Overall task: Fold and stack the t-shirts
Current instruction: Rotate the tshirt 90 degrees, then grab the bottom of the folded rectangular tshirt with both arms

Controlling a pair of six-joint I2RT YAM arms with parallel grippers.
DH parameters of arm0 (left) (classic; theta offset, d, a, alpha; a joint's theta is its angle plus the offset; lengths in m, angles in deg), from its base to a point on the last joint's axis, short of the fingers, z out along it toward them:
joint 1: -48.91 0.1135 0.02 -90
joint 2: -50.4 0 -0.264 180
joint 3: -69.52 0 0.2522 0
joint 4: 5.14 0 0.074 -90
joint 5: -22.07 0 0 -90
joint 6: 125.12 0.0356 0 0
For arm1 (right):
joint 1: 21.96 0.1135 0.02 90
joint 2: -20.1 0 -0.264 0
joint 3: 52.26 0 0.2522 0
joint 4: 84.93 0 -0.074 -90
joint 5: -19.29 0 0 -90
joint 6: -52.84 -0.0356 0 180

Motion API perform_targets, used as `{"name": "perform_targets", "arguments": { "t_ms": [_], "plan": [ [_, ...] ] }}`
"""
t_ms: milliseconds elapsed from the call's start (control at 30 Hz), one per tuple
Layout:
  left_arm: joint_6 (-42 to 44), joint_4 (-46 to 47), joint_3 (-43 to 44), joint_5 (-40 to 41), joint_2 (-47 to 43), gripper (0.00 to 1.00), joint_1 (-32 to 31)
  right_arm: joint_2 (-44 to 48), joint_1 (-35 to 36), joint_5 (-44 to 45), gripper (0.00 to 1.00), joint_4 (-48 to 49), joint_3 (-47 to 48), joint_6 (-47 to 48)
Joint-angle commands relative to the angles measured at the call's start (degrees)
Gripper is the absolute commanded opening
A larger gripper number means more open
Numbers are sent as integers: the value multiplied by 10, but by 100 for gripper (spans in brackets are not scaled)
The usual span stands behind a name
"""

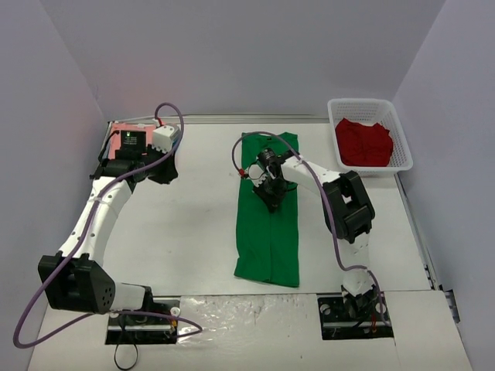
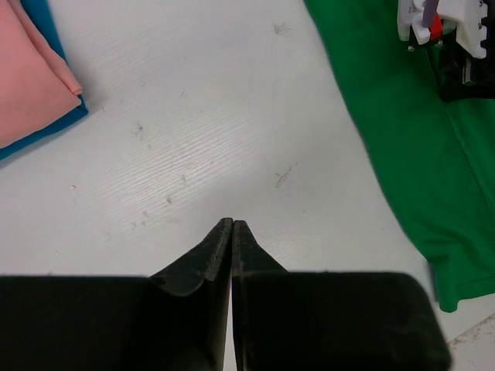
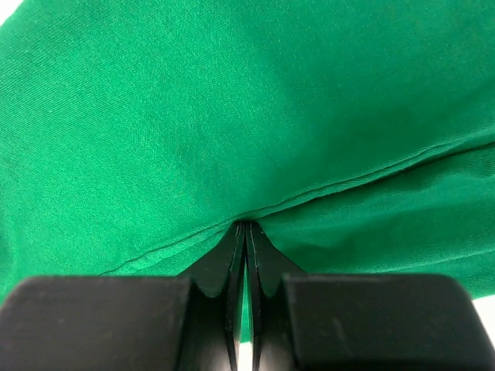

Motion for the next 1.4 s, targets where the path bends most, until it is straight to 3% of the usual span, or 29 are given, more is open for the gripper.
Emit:
{"name": "perform_targets", "arguments": {
  "t_ms": [0,367,933,1367],
  "plan": [
    [1,15,4,5,-14,3,5,-26,-1,12,0,-27,12,9],
    [8,2,31,0,26,2,4,-101,-17,83,0,-32,127,7],
    [20,-23,61,6,65,2,4,-221,-57,100,0,-54,322,29],
    [25,-34,69,14,74,3,4,-254,-58,125,0,-59,384,43]
  ]
}}
